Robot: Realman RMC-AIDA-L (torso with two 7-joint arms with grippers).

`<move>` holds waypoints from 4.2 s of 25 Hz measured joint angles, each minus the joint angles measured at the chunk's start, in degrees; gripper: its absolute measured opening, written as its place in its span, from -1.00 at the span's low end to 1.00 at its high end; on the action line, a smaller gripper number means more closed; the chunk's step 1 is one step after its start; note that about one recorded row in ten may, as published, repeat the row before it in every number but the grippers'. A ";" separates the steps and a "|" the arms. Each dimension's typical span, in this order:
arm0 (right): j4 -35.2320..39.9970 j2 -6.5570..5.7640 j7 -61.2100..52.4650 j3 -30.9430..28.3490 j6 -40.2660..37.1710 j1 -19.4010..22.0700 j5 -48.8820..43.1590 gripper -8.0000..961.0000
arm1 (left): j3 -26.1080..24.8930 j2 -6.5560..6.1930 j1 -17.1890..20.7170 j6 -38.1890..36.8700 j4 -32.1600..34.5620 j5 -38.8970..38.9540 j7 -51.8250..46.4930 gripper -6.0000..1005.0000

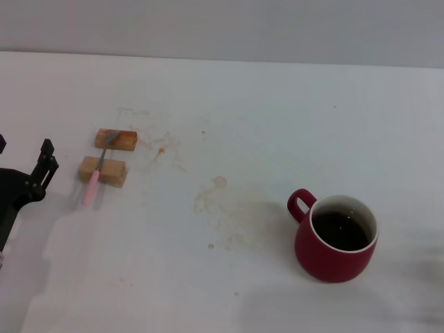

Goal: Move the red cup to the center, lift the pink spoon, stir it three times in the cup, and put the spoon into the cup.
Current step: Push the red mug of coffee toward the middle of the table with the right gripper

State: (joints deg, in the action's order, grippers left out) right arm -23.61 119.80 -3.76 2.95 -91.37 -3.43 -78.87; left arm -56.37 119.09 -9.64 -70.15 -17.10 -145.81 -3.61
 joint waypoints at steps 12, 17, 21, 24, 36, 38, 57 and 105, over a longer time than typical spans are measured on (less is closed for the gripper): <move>-0.21 -0.02 0.24 1.78 0.91 -0.30 -0.10 -0.98 | 0.57 -0.09 -0.15 1.25 0.01 0.00 -0.02 0.60; -0.74 -0.01 0.24 3.24 0.72 -0.10 -0.15 -0.98 | 0.35 -0.09 -0.37 3.04 -0.20 0.21 -0.09 0.60; -1.14 0.00 0.23 6.16 1.38 0.06 -0.16 -0.98 | 0.28 -0.09 -0.69 3.11 -0.28 0.53 -0.09 0.60; -1.63 0.00 0.26 8.82 1.40 -0.36 -0.15 -0.98 | 0.22 -0.11 -1.62 3.65 0.01 0.57 -0.09 0.60; -3.21 0.03 0.50 12.97 2.72 -1.52 -0.14 -0.99 | 0.21 -0.27 -2.28 3.82 -0.19 0.71 -0.08 0.60; -3.32 0.05 0.57 13.79 3.06 -2.06 -0.15 -0.99 | 0.21 -0.28 -2.20 3.70 -0.25 0.71 -0.08 0.60; -4.02 -0.20 0.35 16.56 7.89 -8.02 -0.23 -0.98 | 0.21 -0.18 -1.87 3.09 -0.57 0.81 -0.08 0.60; -4.18 0.08 0.12 14.62 16.21 -14.85 -6.56 -0.98 | 0.38 -0.17 -2.10 2.88 -0.08 0.79 -0.08 0.60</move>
State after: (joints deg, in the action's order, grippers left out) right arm -27.80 119.88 -3.63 17.57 -75.15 -18.29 -85.42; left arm -56.00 118.92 -11.74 -67.27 -17.18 -145.02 -3.69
